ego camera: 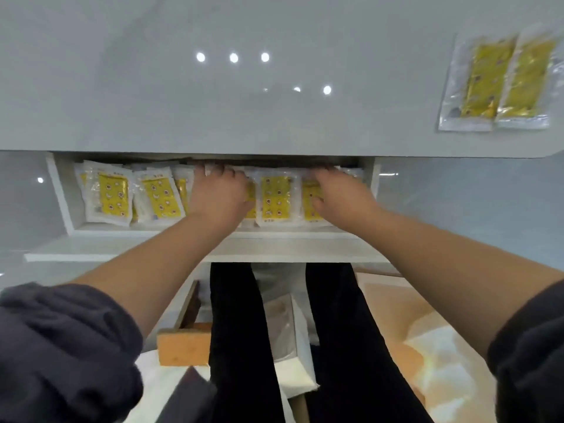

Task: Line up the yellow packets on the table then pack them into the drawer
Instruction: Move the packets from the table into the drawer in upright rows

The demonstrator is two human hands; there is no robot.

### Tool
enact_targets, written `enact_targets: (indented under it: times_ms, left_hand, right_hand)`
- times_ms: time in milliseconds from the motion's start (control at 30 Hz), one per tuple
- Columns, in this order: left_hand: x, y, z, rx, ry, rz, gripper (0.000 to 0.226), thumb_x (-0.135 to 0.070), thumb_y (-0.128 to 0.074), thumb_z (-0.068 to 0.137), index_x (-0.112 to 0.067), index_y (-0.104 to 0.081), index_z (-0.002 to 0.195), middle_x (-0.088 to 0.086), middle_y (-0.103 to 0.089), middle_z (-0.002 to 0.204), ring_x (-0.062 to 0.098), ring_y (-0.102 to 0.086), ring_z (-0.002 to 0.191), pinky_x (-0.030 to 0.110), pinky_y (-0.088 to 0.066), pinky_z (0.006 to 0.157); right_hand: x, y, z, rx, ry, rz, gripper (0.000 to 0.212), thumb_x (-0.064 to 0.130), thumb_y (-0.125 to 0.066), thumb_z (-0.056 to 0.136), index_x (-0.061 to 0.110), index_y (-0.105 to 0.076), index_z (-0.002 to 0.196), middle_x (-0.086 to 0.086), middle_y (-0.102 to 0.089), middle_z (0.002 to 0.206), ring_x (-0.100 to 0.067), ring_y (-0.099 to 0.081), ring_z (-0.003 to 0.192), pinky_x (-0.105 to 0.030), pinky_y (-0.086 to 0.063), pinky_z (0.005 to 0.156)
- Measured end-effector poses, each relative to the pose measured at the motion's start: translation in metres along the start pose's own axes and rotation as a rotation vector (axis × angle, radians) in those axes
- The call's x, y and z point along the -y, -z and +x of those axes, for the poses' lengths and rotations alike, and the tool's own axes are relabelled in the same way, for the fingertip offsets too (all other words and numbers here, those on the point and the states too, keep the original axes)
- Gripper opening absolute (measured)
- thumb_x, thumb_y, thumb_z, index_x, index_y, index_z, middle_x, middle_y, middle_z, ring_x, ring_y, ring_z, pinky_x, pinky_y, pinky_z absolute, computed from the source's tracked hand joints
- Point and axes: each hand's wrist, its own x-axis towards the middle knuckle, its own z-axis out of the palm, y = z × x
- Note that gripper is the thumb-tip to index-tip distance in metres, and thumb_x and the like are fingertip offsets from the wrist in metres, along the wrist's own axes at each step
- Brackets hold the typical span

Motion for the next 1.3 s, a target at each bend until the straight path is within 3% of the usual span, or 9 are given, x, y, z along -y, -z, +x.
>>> enact_targets:
  times_ms: [100, 233, 333, 567, 767, 933, 1033, 1133, 1300]
  left_hand:
    - [-0.046, 0.049, -0.011, -0.101, -0.067, -0.106, 0.027, -0.039, -0.046, 0.095, -0.016, -0.059, 0.096, 0.005, -0.066, 0.098, 0.028, -0.059, 0.097, 0.039, -0.037, 0.086]
    - [-0.121, 0.116, -0.004, -0.149, -0.143, -0.359, 0.025, -0.032, -0.044, 0.097, -0.013, -0.059, 0.091, 0.003, -0.062, 0.087, 0.026, -0.059, 0.082, 0.033, -0.04, 0.063]
    - [-0.17, 0.154, 0.024, -0.262, -0.14, -0.487, 0.021, -0.033, -0.053, 0.092, -0.015, -0.057, 0.101, 0.002, -0.057, 0.1, 0.023, -0.054, 0.093, 0.035, -0.044, 0.072]
    - [-0.228, 0.197, 0.113, -0.451, -0.087, -0.353, 0.091, -0.057, -0.071, 0.073, -0.018, -0.03, 0.144, 0.005, -0.034, 0.145, 0.026, -0.035, 0.131, 0.04, -0.035, 0.097]
    - [-0.219, 0.208, 0.131, -0.419, -0.123, -0.303, 0.077, -0.053, -0.075, 0.073, -0.014, -0.041, 0.131, 0.007, -0.043, 0.13, 0.025, -0.046, 0.117, 0.037, -0.035, 0.093]
    - [-0.192, 0.195, 0.125, -0.343, -0.111, -0.358, 0.055, -0.038, -0.073, 0.08, -0.011, -0.046, 0.12, 0.008, -0.053, 0.116, 0.028, -0.058, 0.098, 0.034, -0.034, 0.078]
    - [-0.18, 0.185, 0.117, -0.297, -0.114, -0.496, 0.031, -0.015, -0.06, 0.088, -0.01, -0.046, 0.115, 0.009, -0.062, 0.1, 0.031, -0.06, 0.087, 0.037, -0.041, 0.072]
    - [-0.174, 0.176, 0.11, -0.311, -0.096, -0.55, 0.024, -0.005, -0.054, 0.09, -0.01, -0.05, 0.113, 0.008, -0.06, 0.104, 0.028, -0.059, 0.089, 0.037, -0.044, 0.073]
    - [-0.163, 0.155, 0.094, -0.417, -0.079, -0.57, 0.014, -0.005, -0.055, 0.09, -0.014, -0.057, 0.101, 0.004, -0.054, 0.106, 0.025, -0.057, 0.084, 0.034, -0.044, 0.075]
  right_hand:
    - [-0.033, 0.04, -0.038, -0.05, -0.002, 0.076, 0.03, 0.02, -0.046, 0.093, 0.022, -0.058, 0.12, -0.003, -0.066, 0.108, -0.029, -0.062, 0.097, -0.035, -0.05, 0.076]
    - [-0.078, 0.09, -0.074, -0.288, -0.086, 0.196, 0.019, 0.023, -0.047, 0.094, 0.022, -0.061, 0.108, 0.006, -0.063, 0.094, -0.019, -0.059, 0.086, -0.03, -0.041, 0.067]
    - [-0.119, 0.119, -0.074, -0.534, -0.297, 0.29, 0.022, 0.025, -0.053, 0.091, 0.02, -0.057, 0.113, 0.004, -0.054, 0.111, -0.017, -0.054, 0.101, -0.033, -0.044, 0.077]
    - [-0.177, 0.157, -0.022, -0.593, -0.701, 0.45, 0.082, 0.052, -0.074, 0.073, 0.025, -0.035, 0.139, -0.001, -0.037, 0.14, -0.023, -0.038, 0.128, -0.043, -0.039, 0.095]
    - [-0.18, 0.176, -0.007, -0.507, -0.689, 0.646, 0.088, 0.051, -0.081, 0.065, 0.024, -0.033, 0.134, 0.001, -0.044, 0.131, -0.02, -0.052, 0.115, -0.043, -0.04, 0.101]
    - [-0.157, 0.172, -0.009, -0.485, -0.614, 0.646, 0.097, 0.041, -0.083, 0.068, 0.027, -0.023, 0.143, -0.005, -0.036, 0.134, -0.015, -0.048, 0.096, -0.025, -0.039, 0.084]
    - [-0.144, 0.162, -0.011, -0.493, -0.566, 0.682, 0.101, 0.035, -0.082, 0.071, 0.029, -0.017, 0.148, -0.006, -0.04, 0.136, -0.017, -0.05, 0.108, -0.025, -0.036, 0.088]
    - [-0.137, 0.155, -0.015, -0.509, -0.521, 0.673, 0.096, 0.033, -0.081, 0.074, 0.027, -0.02, 0.147, -0.001, -0.049, 0.135, -0.022, -0.051, 0.117, -0.027, -0.038, 0.09]
    - [-0.12, 0.142, -0.02, -0.512, -0.454, 0.586, 0.088, 0.037, -0.078, 0.076, 0.028, -0.024, 0.145, 0.007, -0.051, 0.132, -0.013, -0.05, 0.098, -0.025, -0.038, 0.083]
